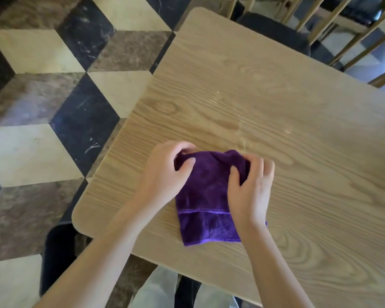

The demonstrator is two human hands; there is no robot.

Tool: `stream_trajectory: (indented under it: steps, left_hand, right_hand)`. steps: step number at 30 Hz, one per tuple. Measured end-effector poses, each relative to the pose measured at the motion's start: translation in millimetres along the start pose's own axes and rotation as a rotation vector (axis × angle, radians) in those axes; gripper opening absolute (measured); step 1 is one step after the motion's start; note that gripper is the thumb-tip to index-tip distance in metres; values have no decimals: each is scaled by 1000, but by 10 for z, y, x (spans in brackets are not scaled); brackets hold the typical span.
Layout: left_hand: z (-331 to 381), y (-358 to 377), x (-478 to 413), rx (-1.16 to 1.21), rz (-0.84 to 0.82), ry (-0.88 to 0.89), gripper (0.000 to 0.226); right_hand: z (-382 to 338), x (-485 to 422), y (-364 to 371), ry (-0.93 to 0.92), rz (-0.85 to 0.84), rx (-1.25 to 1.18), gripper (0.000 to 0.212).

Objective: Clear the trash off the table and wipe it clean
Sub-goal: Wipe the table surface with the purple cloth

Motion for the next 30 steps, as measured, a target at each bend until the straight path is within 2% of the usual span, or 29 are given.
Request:
stream_trajectory:
  steps: [2,4,5,7,10,15,18,22,30]
  left_hand:
    - [-9,-147,-220,-138,118,89,28]
    - [-91,-269,-522,-277,202,120,38]
    - [-156,-278,-691,-348,187,102,44]
    - [-324,-202,-989,-528,91,32,55]
    - [-521,-67,-1140,-746,18,8,59]
    - [-537,-51,-1143,-783,21,25,60]
    - [-533,-38,-1126,-784,23,28,60]
    - [-536,-42,-1115,-804,36,26,58]
    - [-534,-25,-1128,-841,47,8,57]
  right_hand:
    - [-96,46,80,-115,-13,244,47]
    - [-198,187,266,-379,-170,371,61]
    - [-209,268,358,-496,-272,425,68]
    - [-113,336,462,-600,-404,521,80]
    - [12,318,472,-604,-422,577,87]
    - [16,298,477,-529,-354,547,71]
    - [2,68,513,-386,-264,544,63]
    - [-172,-565,620,-261,-214,525,60]
    - [-567,-2326,989,-327,-303,499,56]
Point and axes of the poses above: each hand's wrist, its own x-axis away from the middle knuckle, its own y-axis out of the palm, z = x × y, the point moved 5 cm from there along -x, towards the middle knuckle, and after that the axes turned 4 degrees about -z, right-handed, at the moved point
